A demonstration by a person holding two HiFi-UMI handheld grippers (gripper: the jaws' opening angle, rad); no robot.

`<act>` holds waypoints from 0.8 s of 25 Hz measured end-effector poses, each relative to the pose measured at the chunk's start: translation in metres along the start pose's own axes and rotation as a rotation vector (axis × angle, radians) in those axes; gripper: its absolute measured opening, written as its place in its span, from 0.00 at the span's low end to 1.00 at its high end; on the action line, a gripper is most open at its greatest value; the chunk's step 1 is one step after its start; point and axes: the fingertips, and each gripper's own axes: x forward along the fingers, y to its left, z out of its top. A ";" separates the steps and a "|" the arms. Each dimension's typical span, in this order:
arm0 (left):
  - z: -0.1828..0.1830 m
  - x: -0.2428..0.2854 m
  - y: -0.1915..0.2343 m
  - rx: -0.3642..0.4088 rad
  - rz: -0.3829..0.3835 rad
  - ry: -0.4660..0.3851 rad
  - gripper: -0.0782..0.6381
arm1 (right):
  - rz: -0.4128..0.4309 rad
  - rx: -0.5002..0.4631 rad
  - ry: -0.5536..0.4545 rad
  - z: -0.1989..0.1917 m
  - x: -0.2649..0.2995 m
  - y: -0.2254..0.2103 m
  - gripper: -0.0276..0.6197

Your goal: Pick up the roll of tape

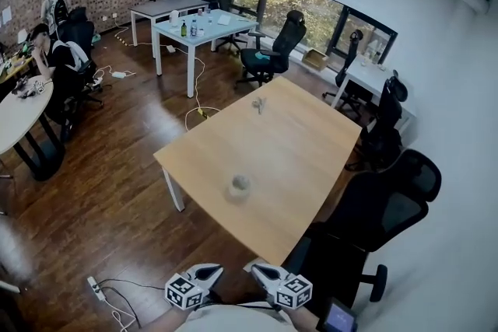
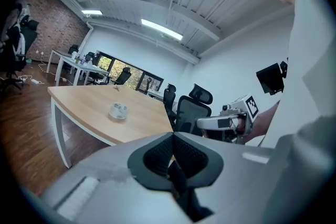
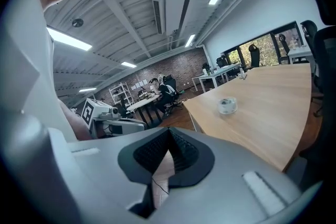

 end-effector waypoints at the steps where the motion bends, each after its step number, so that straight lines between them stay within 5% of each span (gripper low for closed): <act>1: 0.000 -0.001 0.005 -0.003 0.004 0.000 0.12 | -0.002 0.001 0.002 0.001 0.003 -0.002 0.05; 11: 0.020 0.007 0.058 -0.019 0.070 0.036 0.12 | 0.028 0.026 0.030 0.010 0.035 -0.036 0.05; 20: 0.054 0.078 0.070 0.013 0.055 0.076 0.12 | 0.061 0.043 0.003 0.042 0.050 -0.097 0.05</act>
